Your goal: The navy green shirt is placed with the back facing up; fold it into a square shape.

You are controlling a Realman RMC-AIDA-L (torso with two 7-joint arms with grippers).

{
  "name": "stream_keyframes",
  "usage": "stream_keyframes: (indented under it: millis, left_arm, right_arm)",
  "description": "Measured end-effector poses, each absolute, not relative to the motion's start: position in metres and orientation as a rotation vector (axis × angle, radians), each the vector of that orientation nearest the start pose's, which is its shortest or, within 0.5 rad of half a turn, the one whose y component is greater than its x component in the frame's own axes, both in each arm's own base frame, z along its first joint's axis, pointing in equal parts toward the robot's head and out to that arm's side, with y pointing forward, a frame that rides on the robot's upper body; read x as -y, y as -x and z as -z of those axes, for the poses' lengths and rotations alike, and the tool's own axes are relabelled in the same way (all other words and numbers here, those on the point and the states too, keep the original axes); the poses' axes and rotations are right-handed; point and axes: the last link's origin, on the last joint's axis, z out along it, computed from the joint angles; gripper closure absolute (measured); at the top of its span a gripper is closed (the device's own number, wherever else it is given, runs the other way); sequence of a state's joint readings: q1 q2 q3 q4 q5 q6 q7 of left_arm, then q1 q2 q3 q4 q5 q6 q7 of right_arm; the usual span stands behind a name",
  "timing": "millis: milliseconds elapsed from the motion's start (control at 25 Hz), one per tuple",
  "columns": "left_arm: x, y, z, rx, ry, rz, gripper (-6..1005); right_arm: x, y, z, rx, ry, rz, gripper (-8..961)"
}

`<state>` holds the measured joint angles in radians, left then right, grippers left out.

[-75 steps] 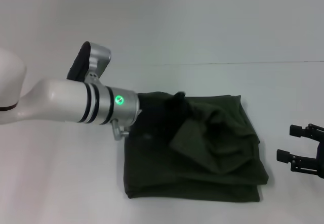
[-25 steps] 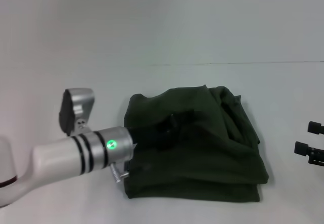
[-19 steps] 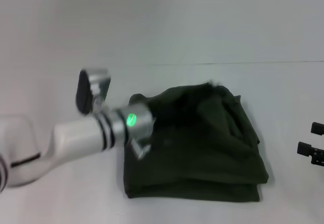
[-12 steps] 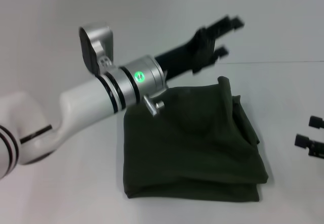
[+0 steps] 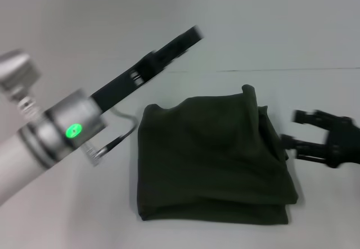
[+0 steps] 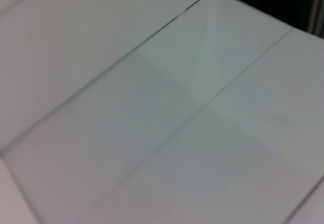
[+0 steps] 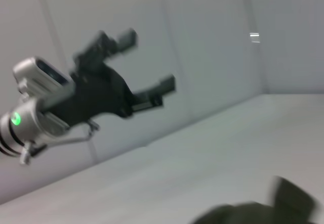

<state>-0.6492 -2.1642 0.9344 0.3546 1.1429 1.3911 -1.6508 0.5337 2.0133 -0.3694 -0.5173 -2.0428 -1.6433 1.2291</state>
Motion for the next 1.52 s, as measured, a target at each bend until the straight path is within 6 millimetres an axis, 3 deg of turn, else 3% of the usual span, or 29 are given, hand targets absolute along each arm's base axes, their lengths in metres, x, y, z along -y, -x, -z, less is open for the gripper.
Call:
stream_keyframes:
  millis: [240,400,560,680,760,1080,1320,1520]
  left_arm:
    - [-0.347,0.222,0.022,1.273,2.043,1.613,104]
    - [-0.339,0.228,0.022,1.217,2.083,1.584,106]
    - [-0.333,0.234,0.018,1.107,2.094,1.550,107]
    - [-0.333,0.241,0.013,1.083,2.051,1.547,108]
    - [-0.333,0.244,0.011,1.085,2.025,1.551,109]
    - [-0.334,0.250,0.004,1.092,1.971,1.560,112]
    - [-0.336,0.249,0.002,1.083,1.976,1.556,111]
    - [-0.335,0.253,0.000,1.068,1.997,1.517,112]
  right_arm:
    - [-0.353,-0.241,0.000,-0.515,2.638,-0.884,68]
    - [-0.371,-0.220,0.024,-0.504,2.677,-0.810,68]
    - [-0.388,-0.215,0.046,-0.530,2.668,-0.671,68]
    - [-0.397,-0.223,0.052,-0.553,2.626,-0.558,67]
    - [-0.401,-0.240,0.051,-0.595,2.558,-0.460,67]
    - [-0.410,-0.279,0.037,-0.618,2.385,-0.267,67]
    - [-0.424,-0.281,0.015,-0.562,2.279,-0.268,67]
    - [-0.431,-0.277,-0.014,-0.568,2.195,-0.402,67]
